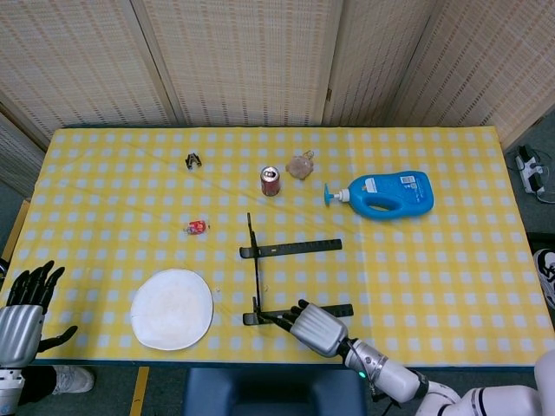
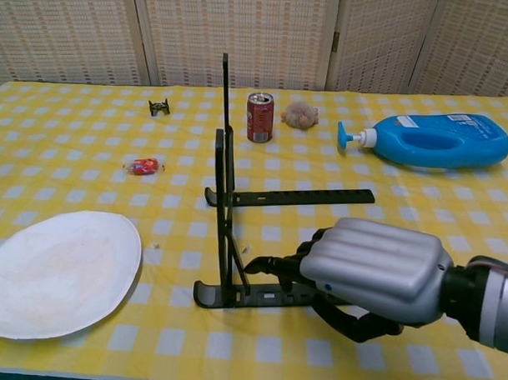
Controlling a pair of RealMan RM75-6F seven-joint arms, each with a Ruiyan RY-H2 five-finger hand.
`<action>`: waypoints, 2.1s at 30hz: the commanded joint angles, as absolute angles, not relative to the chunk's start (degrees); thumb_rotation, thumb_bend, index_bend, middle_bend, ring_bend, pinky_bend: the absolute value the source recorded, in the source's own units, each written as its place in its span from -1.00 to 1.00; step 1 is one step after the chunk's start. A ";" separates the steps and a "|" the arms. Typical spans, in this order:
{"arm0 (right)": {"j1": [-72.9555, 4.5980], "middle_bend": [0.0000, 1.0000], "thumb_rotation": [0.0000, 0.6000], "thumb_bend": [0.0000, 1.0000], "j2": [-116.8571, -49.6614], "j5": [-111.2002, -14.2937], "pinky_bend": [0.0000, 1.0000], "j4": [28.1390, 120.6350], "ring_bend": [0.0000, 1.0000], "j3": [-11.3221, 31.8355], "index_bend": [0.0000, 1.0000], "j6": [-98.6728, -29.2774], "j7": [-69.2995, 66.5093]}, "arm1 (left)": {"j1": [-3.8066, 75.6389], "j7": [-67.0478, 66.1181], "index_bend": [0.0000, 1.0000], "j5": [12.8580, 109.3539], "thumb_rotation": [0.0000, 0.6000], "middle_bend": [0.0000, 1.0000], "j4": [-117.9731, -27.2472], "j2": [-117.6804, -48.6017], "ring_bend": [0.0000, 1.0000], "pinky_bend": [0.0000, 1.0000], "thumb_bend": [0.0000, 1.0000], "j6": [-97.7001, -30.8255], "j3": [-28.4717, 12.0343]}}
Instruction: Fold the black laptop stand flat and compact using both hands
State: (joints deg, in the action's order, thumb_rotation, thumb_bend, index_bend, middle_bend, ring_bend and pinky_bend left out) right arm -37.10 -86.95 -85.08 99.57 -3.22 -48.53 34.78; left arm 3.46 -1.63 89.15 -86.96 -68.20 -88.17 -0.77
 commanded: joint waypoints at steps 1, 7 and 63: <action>-38.24 -0.34 1.00 0.52 -88.80 -83.71 -0.40 98.74 -0.38 -2.32 -0.80 -47.11 36.01 | 3.38 -1.68 -0.93 89.00 1.00 -0.97 -87.06 -68.10 -0.98 -1.00 -0.73 -88.19 -0.81; -39.55 -0.34 1.00 0.52 -91.24 -80.89 -0.39 97.65 -0.38 -1.47 -0.80 -45.66 38.69 | 3.27 -1.41 -0.93 89.06 1.00 -0.97 -87.09 -68.14 -0.98 -1.00 -0.73 -87.92 -0.49; -58.44 -1.00 1.00 0.57 -98.38 -48.27 -1.00 79.30 -0.99 8.54 -1.00 -44.32 45.02 | 3.19 2.60 -0.95 89.05 1.00 -0.97 -86.24 -67.83 -0.98 -1.00 -0.73 -86.97 0.06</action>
State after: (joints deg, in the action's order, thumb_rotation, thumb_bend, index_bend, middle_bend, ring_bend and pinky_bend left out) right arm -57.86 -97.74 -48.54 80.09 8.54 -44.35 45.27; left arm 3.19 2.59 89.06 -86.25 -67.83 -86.98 0.05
